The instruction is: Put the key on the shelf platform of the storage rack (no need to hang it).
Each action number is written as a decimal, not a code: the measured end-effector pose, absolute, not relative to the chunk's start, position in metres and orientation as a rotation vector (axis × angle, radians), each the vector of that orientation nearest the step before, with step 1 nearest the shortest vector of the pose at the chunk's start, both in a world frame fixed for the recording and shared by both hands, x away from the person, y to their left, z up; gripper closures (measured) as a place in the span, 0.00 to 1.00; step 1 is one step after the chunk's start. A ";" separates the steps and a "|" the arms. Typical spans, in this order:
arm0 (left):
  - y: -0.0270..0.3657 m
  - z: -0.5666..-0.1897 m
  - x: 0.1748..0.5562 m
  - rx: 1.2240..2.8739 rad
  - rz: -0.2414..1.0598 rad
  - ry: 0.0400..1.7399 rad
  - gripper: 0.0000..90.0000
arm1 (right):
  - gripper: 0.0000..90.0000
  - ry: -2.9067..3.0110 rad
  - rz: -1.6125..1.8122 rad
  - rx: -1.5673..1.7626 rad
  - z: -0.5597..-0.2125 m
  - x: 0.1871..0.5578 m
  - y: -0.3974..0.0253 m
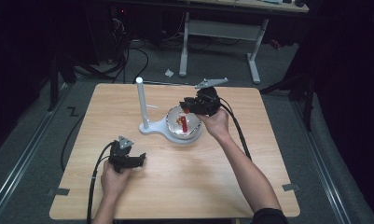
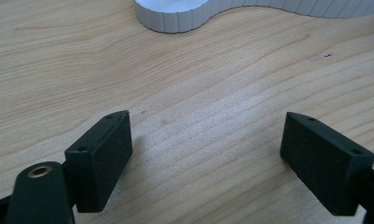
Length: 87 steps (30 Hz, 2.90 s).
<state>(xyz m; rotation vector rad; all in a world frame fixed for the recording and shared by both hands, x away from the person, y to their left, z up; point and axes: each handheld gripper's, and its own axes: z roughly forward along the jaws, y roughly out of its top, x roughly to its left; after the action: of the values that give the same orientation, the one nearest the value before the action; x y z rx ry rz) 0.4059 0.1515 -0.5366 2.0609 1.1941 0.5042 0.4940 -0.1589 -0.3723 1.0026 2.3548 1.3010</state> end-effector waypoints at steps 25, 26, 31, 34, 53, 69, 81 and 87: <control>0.151 -0.537 0.406 2.058 0.504 1.195 0.19 | 0.76 2.394 1.275 1.129 -0.418 0.507 -0.157; 0.151 -0.537 0.406 2.058 0.504 1.195 0.19 | 0.76 2.394 1.275 1.129 -0.418 0.507 -0.157; 0.151 -0.537 0.406 2.060 0.502 1.194 0.19 | 0.76 2.404 1.236 1.142 -0.426 0.508 -0.156; 0.151 -0.537 0.406 2.058 0.504 1.195 0.19 | 0.76 2.409 1.210 1.144 -0.431 0.508 -0.155; 0.151 -0.537 0.406 2.058 0.504 1.195 0.19 | 0.64 2.423 1.192 1.166 -0.436 0.507 -0.159; 0.151 -0.537 0.406 2.058 0.504 1.195 0.19 | 0.58 2.399 1.233 1.111 -0.421 0.494 -0.171; 0.151 -0.537 0.406 2.058 0.504 1.195 0.19 | 0.59 2.356 1.253 1.113 -0.411 0.488 -0.187; 0.151 -0.537 0.406 2.058 0.504 1.195 0.19 | 0.60 2.330 1.255 1.124 -0.409 0.484 -0.195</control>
<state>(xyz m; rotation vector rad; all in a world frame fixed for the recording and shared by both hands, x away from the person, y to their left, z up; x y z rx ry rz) 0.4059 0.1514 -0.5367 2.0577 1.1952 0.5043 0.4840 -0.1953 -0.4086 1.1236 2.3303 1.2552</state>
